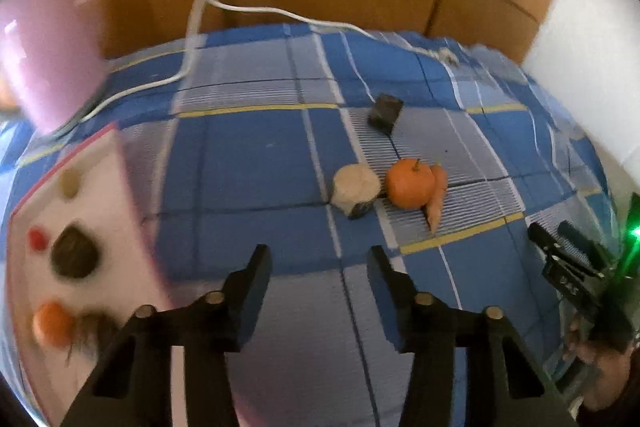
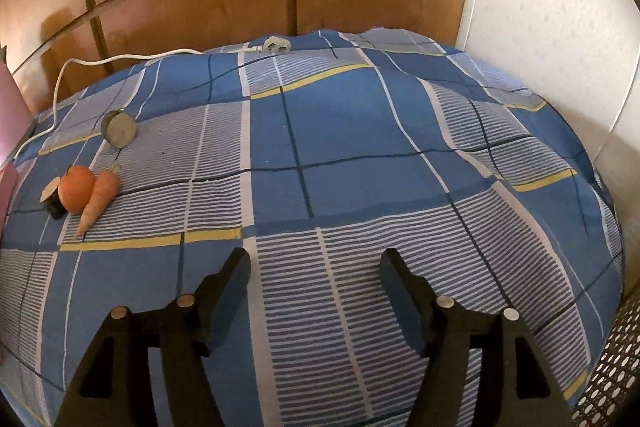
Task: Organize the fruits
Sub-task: 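Move the left tool toward the pale round slice beside the tray, then grasp the pale round slice with the left gripper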
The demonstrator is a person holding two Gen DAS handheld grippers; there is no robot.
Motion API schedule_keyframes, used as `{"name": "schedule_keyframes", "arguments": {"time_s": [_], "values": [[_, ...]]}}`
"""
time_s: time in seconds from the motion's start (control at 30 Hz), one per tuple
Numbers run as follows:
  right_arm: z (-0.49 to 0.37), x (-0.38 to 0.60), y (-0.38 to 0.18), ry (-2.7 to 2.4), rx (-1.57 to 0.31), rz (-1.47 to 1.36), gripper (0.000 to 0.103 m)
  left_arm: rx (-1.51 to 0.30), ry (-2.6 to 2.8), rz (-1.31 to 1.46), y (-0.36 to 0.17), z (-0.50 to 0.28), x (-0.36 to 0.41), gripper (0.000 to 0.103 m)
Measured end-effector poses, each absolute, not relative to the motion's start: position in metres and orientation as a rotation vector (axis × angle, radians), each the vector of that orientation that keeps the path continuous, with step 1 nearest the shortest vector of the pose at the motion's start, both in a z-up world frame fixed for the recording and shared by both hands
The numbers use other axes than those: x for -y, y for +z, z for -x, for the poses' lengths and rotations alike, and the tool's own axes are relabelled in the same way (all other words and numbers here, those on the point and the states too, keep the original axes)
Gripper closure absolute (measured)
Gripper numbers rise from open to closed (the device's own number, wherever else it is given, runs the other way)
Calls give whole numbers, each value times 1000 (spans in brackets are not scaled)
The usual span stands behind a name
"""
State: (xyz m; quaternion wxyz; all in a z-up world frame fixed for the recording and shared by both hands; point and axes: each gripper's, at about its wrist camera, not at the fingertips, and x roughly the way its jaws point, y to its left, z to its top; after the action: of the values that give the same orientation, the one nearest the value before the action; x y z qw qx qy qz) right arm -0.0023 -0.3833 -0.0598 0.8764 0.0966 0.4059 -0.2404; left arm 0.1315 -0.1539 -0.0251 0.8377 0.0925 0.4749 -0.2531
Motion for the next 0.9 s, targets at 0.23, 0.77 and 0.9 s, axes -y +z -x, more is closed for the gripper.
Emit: {"name": "schedule_keyframes", "arguments": {"time_s": [0.23,0.77,0.9], "values": [[1,385,-62,-507,-833,-204,26,-1000,-614,-272,-32,-152,181,58],[0,386,-62,-508,-836,-203,25,-1020,-664,-204,-43,-166,191,69],[0,386,-62,-506,-839,-204,25,-1002,-646,-129,-32,-153,174,69]]}}
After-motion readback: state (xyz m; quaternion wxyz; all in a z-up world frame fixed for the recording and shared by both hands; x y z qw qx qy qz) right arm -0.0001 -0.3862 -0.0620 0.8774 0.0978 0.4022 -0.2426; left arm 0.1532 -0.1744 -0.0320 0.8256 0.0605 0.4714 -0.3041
